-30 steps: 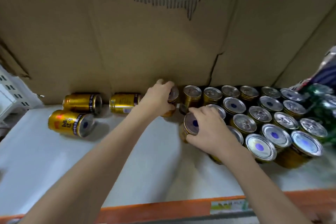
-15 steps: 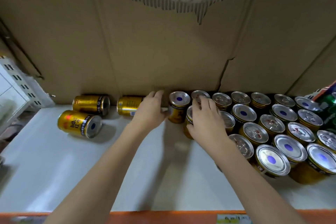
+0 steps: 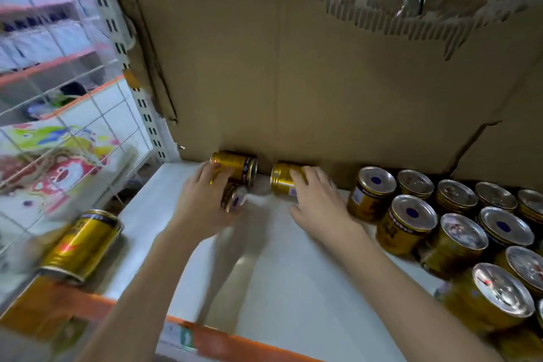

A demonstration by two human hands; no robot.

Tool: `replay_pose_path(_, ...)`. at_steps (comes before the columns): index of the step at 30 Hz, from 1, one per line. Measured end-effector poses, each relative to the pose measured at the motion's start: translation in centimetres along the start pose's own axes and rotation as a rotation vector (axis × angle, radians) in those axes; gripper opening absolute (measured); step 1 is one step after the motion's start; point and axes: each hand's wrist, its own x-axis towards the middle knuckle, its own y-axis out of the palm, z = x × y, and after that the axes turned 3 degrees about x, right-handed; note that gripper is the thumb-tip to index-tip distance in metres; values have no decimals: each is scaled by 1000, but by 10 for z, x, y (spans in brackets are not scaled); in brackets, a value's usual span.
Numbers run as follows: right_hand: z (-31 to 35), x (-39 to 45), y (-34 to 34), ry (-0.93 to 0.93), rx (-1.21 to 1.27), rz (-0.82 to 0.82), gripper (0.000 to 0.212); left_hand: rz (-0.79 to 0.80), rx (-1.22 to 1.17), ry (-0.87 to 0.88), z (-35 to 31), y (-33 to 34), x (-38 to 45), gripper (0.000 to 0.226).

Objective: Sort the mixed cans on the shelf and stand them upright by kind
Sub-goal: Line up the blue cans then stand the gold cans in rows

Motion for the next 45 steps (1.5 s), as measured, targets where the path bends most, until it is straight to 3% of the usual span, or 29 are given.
replay_pose_path(2, 0, 17, 0, 19, -34, -2, 68, 198, 117, 39, 15, -4, 3, 93)
replay_pose_path(4, -4, 28, 2, 88, -11, 8, 65, 293, 155, 87, 24, -2, 2, 96)
replay_pose_path(7, -10, 33, 8, 154, 67, 58, 65, 262, 179, 91, 25, -1, 2, 88)
replay_pose_path(11, -9, 30, 12, 160, -27, 34, 68, 217, 423, 92, 14, 5, 4, 79)
replay_pose_path(13, -7, 27, 14, 176, -51, 19, 68, 139, 423, 87, 10, 8, 6, 72)
replay_pose_path(17, -6, 13, 17, 229, 174, 48, 71, 205, 419, 98, 3, 16, 6, 61)
replay_pose_path(21, 3, -10, 13, 250, 358, 5, 73, 132, 245, 81, -7, 10, -5, 59)
replay_pose_path(26, 10, -56, -6, 273, 432, -202, 71, -24, 43, -39, -35, -10, -22, 46)
replay_pose_path(29, 3, -90, -16, 299, 391, -285, 67, 31, -160, -130, -63, -18, -37, 47)
replay_pose_path(34, -24, -145, -28, 391, 345, -295, 73, 116, -466, -49, -125, 4, -54, 57)
replay_pose_path(41, -54, -209, -38, 545, 312, -282, 76, 219, -568, 167, -203, 36, -47, 63)
replay_pose_path(45, -62, -227, -35, 543, 266, -327, 74, 217, -651, 227, -236, 41, -44, 74)
